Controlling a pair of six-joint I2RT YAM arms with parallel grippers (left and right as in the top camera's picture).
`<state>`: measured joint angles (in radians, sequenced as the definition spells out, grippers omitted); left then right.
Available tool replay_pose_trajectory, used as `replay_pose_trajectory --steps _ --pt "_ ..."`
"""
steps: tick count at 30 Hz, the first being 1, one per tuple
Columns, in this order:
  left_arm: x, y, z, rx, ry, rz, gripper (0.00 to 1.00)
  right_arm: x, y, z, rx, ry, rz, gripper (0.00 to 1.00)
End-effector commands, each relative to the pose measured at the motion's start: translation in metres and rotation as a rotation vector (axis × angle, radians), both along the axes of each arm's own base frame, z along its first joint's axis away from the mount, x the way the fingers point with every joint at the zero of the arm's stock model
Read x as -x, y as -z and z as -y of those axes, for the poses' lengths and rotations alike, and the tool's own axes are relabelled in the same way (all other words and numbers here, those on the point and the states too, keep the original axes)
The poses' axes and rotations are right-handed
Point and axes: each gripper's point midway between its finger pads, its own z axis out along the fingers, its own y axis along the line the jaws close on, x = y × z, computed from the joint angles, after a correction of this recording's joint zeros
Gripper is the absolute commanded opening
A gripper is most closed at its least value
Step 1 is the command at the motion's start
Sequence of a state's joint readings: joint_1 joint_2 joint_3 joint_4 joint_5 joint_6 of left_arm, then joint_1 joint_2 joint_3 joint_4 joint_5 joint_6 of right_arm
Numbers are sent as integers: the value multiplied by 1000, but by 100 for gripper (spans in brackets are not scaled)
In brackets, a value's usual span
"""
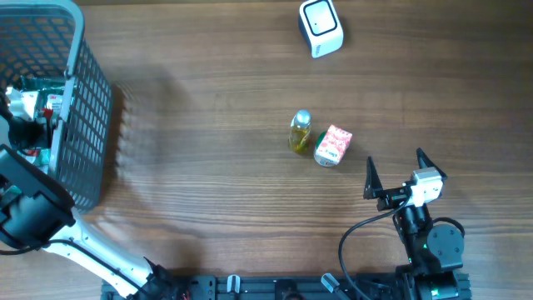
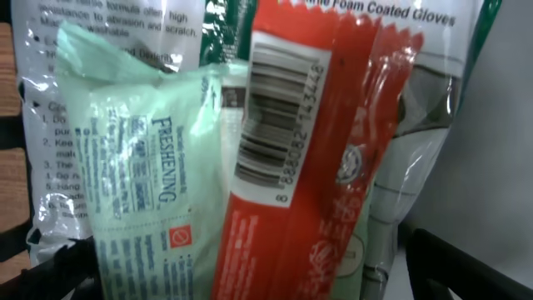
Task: Scan the item barcode
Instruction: 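Grasp the green gloves pack and red snack stick in basket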
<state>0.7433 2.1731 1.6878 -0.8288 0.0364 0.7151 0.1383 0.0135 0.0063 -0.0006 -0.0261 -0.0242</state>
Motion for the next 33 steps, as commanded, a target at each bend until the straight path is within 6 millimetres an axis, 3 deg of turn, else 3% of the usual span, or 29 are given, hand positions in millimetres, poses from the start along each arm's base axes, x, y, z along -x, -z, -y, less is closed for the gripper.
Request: replay_pose_trajectory --steps 1,2,3,4,5,11,14,17,22,24,25,28,30,31,33 --pt "12 29 10 48 13 -60 75 0 -1 0 0 -4 8 100" --pt "12 29 10 49 13 -60 52 0 -1 0 1 -3 8 99" --pt "12 29 11 49 13 -61 36 0 -1 0 1 -4 8 100" --pt "12 29 11 53 13 -58 15 0 -1 0 0 -3 8 100" --pt "11 29 12 57 14 -54 4 0 -1 0 0 -4 8 100" --pt "1 17 17 90 -12 10 5 0 -1 0 0 -4 8 100" --pt "-17 -26 13 76 -61 129 6 0 -1 0 0 -4 8 100" --pt "-33 -90 9 34 -88 278 5 0 -1 0 1 -4 8 100" --pt "-42 -239 20 -108 -46 587 4 0 -1 0 0 -4 8 100" --pt "-36 -310 34 -139 -80 765 4 0 -1 0 0 -4 8 100" --pt "-33 -346 51 -109 -73 872 4 0 -1 0 0 -4 8 99" --pt "-18 -406 104 28 -44 1048 4 0 -1 0 0 -4 8 100" --pt "-11 -425 137 88 -21 1088 4 0 -1 0 0 -4 8 100" --pt "-6 -435 169 117 30 1094 4 0 -1 0 0 -4 8 100" --pt "-1 -440 208 161 100 1087 4 0 -1 0 0 -4 8 100"
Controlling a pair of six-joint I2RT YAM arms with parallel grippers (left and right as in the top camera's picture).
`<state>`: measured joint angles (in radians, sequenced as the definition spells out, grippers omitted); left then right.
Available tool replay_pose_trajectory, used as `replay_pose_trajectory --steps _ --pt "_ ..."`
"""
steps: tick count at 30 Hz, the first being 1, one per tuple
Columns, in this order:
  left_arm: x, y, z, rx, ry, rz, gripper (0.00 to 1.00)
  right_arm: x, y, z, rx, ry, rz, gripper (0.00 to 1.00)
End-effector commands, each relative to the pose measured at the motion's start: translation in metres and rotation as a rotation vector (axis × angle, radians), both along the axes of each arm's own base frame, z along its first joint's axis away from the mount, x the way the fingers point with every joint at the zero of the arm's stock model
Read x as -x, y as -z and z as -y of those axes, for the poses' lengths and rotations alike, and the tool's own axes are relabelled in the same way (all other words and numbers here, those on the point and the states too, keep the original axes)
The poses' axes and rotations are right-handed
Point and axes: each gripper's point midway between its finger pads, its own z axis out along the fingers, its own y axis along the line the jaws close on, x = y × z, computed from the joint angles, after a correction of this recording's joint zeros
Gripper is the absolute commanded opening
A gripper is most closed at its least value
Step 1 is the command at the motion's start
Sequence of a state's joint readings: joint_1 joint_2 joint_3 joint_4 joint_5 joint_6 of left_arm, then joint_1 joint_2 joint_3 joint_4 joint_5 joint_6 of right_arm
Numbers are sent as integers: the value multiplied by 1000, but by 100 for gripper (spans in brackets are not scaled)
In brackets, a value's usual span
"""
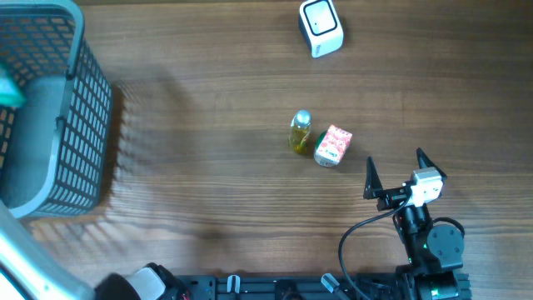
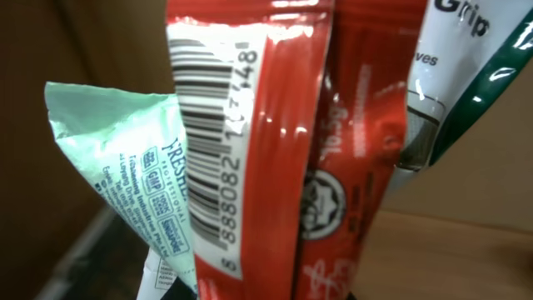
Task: Scan the item barcode
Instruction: 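Grasp the green gloves pack and red snack stick in basket, then lay the gloves pack and red stick on the table, left gripper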
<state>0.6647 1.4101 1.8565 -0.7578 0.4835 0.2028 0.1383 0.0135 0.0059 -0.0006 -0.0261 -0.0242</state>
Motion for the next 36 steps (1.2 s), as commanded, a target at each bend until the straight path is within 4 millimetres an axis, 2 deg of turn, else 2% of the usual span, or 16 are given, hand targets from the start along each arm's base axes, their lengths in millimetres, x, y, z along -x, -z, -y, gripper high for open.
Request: replay_pose_trajectory --steps 1,3,4,7,11,13,15,17,20,23,25,30,34,36 --pt "1 -8 82 106 195 4 4 0 -2 0 1 -4 8 100" --pt "3 1 115 133 236 -46 4 0 -2 0 1 -3 8 100" --pt "4 11 137 153 277 -95 4 0 -2 0 0 -3 8 100" --pt "14 55 204 202 437 -295 4 0 -2 0 1 -4 8 100" --pt "15 115 252 232 490 -516 4 0 -2 0 0 -4 8 100" --pt "14 141 267 223 491 -589 4 0 -2 0 0 -3 8 100" --pt "12 187 287 229 477 -704 4 0 -2 0 0 -4 8 100" --pt "11 222 301 244 474 -773 4 0 -2 0 0 -4 8 100" --pt "7 278 310 284 357 -850 4 0 -2 0 1 -4 8 100" --pt "4 319 303 284 199 -871 4 0 -2 0 0 -4 8 100" --pt "6 339 300 290 126 -878 4 0 -2 0 0 -4 8 100" --pt "20 393 308 243 113 -949 4 0 -2 0 0 -4 8 100" --pt "21 424 309 201 84 -970 4 0 -2 0 0 -4 8 100" --pt "20 432 309 203 68 -983 4 0 -2 0 1 -4 8 100"
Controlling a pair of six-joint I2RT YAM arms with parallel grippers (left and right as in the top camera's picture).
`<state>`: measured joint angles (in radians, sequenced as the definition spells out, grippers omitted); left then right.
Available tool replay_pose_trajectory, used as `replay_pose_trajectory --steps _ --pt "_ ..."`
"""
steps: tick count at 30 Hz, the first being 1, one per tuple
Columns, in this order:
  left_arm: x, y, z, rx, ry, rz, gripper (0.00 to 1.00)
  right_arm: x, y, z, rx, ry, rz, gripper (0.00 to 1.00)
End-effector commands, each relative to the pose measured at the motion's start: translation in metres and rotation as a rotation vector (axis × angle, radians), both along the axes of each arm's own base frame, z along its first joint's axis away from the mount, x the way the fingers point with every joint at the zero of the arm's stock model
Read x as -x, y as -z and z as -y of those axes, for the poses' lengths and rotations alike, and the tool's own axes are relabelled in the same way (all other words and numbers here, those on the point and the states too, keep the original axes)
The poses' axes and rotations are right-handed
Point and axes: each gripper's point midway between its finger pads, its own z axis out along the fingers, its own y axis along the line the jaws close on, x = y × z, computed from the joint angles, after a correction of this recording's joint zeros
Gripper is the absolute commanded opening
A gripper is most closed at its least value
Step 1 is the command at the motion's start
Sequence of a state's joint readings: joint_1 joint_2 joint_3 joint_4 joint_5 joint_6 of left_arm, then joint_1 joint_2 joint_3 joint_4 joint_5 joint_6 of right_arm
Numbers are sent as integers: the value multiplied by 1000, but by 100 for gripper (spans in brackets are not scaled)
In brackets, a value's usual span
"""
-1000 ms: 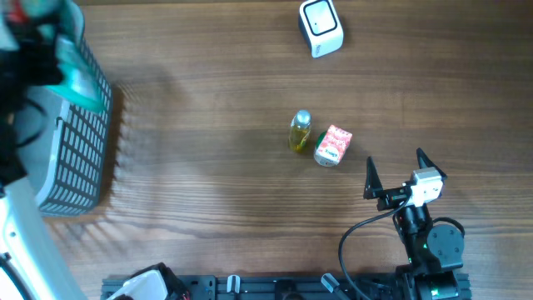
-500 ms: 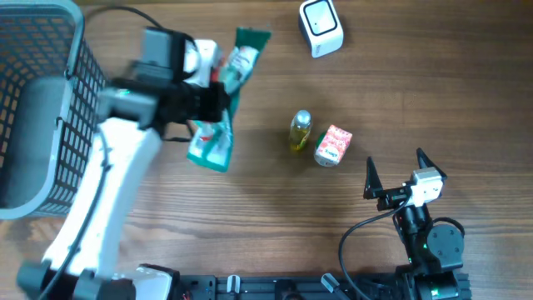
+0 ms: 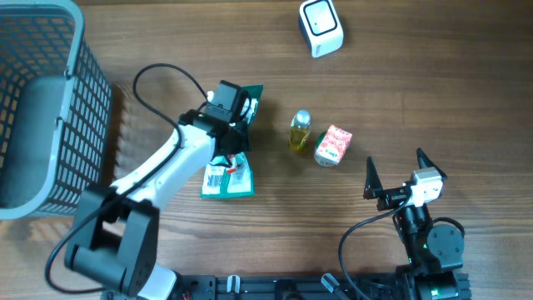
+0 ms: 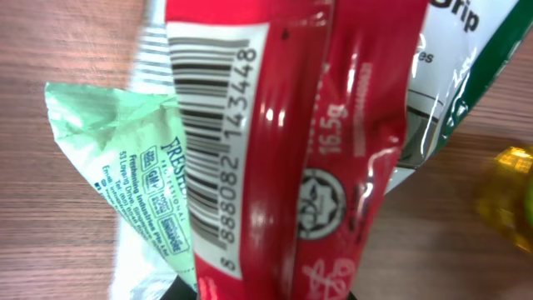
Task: Scan the item barcode
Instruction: 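Lay the gloves pack and red stick on the table, left gripper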
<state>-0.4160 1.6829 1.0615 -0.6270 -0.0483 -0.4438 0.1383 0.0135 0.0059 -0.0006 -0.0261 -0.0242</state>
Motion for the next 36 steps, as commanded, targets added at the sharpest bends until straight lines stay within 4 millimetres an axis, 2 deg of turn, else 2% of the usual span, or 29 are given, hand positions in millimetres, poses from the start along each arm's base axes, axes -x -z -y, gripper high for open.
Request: replay_pose_trajectory --steps 1,4,5,7,8,10,12,14,19,23,24,26,30,32,36 --pt "-3 22 -5 -42 -49 -16 9 0 -2 0 1 -4 8 100" --pt "-6 26 -4 -41 -49 -14 18 0 -2 0 1 -4 8 100" --pt "-6 26 -3 -41 -49 -14 27 0 -2 0 1 -4 8 100" --pt "-6 26 -3 -41 -48 -13 68 0 -2 0 0 -4 8 100" --pt "-6 26 -3 -41 -48 -13 75 0 -2 0 1 -4 8 100" --pt "-8 23 -3 -40 -41 -4 82 0 -2 0 0 -3 8 100" --pt "-12 14 -1 -28 -41 21 97 0 -2 0 0 -4 8 100" --pt "-17 -4 1 -6 -42 66 100 0 -2 0 0 -4 8 100" --pt "-19 -31 -4 -4 -19 132 100 0 -2 0 0 -4 8 100" --pt "-30 -63 -30 19 -82 215 100 0 -2 0 1 -4 8 100" --pt "-34 -75 -44 25 -121 247 100 0 -2 0 0 -4 8 100" --pt "-38 -86 -64 16 -147 278 100 0 -2 0 0 -4 8 100" --pt "-40 -88 -104 -10 -232 278 100 0 -2 0 0 -4 8 100" --pt "-41 -88 -111 -12 -253 276 100 0 -2 0 0 -4 8 100" --pt "-41 -88 -111 -12 -253 276 100 0 -1 0 1 -4 6 100"
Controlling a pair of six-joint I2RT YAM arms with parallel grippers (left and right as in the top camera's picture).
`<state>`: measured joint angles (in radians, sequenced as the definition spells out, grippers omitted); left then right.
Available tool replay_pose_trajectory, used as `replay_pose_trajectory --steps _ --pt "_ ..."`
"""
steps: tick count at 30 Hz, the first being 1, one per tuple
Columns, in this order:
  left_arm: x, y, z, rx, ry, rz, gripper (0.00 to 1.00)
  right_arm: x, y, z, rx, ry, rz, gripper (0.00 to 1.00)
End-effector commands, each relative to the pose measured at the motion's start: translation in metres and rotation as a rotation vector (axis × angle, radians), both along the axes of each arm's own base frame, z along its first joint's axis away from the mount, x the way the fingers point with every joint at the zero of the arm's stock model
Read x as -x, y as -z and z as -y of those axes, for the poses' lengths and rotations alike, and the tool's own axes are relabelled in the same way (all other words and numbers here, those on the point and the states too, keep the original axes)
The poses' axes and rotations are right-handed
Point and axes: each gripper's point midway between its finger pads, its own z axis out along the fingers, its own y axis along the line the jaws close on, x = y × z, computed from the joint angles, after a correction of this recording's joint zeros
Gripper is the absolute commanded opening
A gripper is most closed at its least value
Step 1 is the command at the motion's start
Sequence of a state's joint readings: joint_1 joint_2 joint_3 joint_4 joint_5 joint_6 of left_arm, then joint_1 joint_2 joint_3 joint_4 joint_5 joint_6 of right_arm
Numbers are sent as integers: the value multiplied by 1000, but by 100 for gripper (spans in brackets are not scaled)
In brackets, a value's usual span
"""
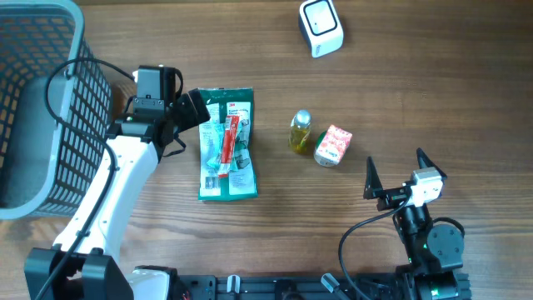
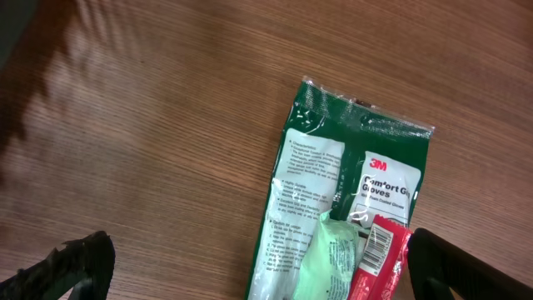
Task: Scan the item barcode
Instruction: 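Lay the gloves pack and red stick on the table, left gripper, then move the right gripper to the tissue pack and grasp it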
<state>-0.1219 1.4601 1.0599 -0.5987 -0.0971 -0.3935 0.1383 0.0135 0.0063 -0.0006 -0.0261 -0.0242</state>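
Three packets lie stacked on the table: a green glove pack, with a red sachet and a pale green packet on top of it. The sachet's barcode faces up. My left gripper is open just left of the stack and holds nothing. The white scanner stands at the far edge. My right gripper is open near the front right, with nothing in it.
A grey mesh basket fills the left side, close behind my left arm. A small yellow bottle and a pink box sit right of the packets, between them and my right gripper.
My left gripper was shut on the bundle of packets above the table. Now the packets lie flat on the table, and the gripper is open and further left.
My left gripper was inside the basket, against the packets. Then it held them lifted outside the overhead view, and the basket was empty. Then it held them over the table by the bottle. Now they lie released on the table. My right arm has not moved.
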Motion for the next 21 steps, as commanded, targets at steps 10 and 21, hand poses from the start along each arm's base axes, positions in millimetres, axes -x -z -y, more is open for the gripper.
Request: replay_pose_trajectory --steps 10,21 --pt "-3 -7 -2 -18 13 19 100 0 -1 0 1 -4 6 100" --pt "-3 -7 -2 -18 13 19 100 2 -2 -8 -4 -49 8 100"
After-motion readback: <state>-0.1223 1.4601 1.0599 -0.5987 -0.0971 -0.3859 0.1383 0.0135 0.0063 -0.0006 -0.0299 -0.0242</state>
